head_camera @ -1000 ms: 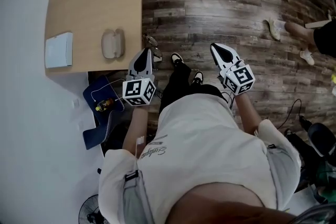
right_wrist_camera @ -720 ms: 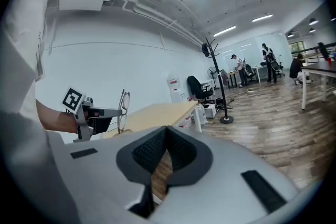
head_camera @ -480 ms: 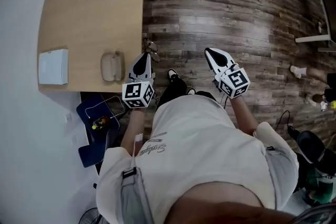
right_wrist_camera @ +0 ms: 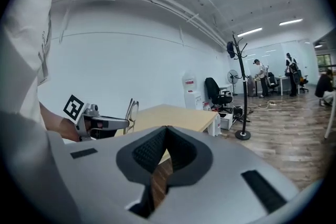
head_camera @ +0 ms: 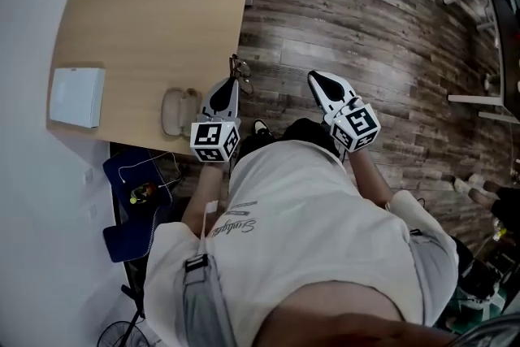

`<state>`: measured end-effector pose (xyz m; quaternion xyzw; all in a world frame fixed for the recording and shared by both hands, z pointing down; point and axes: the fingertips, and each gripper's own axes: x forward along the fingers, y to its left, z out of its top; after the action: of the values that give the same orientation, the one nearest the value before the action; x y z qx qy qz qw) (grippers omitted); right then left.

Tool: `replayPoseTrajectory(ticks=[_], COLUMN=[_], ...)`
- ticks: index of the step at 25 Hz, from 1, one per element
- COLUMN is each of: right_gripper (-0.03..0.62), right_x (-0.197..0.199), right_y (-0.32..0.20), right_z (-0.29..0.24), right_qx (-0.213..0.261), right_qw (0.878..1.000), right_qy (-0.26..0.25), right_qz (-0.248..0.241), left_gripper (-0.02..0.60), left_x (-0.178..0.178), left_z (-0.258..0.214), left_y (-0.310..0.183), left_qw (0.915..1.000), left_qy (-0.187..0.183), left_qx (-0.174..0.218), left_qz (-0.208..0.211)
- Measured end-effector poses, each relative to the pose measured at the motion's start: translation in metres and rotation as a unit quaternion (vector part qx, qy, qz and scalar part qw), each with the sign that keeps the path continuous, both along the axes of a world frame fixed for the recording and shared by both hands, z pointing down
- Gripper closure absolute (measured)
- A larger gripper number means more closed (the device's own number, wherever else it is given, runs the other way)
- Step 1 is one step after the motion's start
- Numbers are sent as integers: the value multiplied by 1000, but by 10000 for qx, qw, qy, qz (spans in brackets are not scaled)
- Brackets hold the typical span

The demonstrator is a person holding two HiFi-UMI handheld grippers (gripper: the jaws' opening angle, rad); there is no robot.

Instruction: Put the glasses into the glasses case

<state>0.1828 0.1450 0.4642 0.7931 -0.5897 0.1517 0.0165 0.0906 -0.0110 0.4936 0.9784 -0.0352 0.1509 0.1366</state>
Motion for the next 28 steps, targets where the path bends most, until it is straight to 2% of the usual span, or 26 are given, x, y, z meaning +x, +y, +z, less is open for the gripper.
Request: replayPoseTrajectory(ticks=[8, 10, 13, 17, 21, 24, 28], right_gripper=[599, 600, 599, 599, 600, 599, 600], right_x=[35, 49, 63, 80, 90, 86, 53], right_y=[-55, -77, -118, -167, -202, -229, -255], right_z=[26, 34, 38, 40, 49, 53, 59], right_qx=[-237, -223, -156, -161, -166, -145, -152], right_qw=[9948, 9911, 9815, 9588, 9392, 9231, 8849], right_qy=[-230, -298, -225, 134, 162, 73, -84], right_qz=[-959, -1277, -1896, -2832, -3425, -3843, -4655], left_gripper=[563, 564, 563, 563, 563, 565, 563], left_x=[24, 31, 30, 24, 9, -8, -44], left_z=[3, 4, 9, 11, 12, 11, 7], left_y=[-34, -46, -73, -98, -109, -118, -116], left_qw=[9977, 9948, 9854, 9697, 9496, 9292, 8925], left_qy=[-164, -246, -461, -724, -953, -1015, -1013], left_qx=[54, 97, 177, 283, 409, 308, 39], left_qz=[-662, -980, -1627, -2315, -2959, -3541, -4395])
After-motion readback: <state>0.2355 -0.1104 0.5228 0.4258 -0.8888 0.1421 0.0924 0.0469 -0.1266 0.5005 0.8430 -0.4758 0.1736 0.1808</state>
